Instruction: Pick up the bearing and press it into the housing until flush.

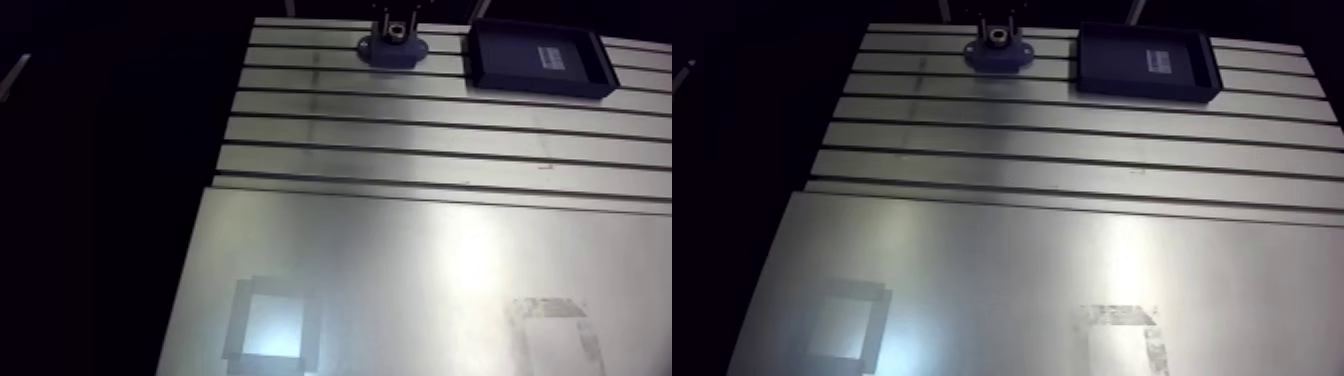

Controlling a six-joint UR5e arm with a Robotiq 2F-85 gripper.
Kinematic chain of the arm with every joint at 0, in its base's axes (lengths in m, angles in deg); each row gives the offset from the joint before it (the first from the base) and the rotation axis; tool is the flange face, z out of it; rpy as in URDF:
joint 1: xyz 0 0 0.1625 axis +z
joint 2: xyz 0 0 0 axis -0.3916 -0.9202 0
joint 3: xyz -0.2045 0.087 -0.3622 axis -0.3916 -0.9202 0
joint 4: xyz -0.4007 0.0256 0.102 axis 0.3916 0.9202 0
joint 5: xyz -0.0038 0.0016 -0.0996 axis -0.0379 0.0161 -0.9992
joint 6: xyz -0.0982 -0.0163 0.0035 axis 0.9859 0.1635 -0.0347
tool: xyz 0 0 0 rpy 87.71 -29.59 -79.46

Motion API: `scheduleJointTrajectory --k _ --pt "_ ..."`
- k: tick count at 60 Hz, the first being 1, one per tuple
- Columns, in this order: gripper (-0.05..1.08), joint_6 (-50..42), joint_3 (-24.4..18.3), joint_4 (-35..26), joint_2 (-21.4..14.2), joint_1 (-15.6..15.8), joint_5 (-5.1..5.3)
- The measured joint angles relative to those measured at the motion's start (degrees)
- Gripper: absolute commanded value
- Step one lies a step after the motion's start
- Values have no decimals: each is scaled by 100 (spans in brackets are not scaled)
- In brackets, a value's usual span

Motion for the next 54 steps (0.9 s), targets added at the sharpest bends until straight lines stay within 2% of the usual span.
scheduleJointTrajectory --k 54 --pt "66 16 7 -1 7 5 0"
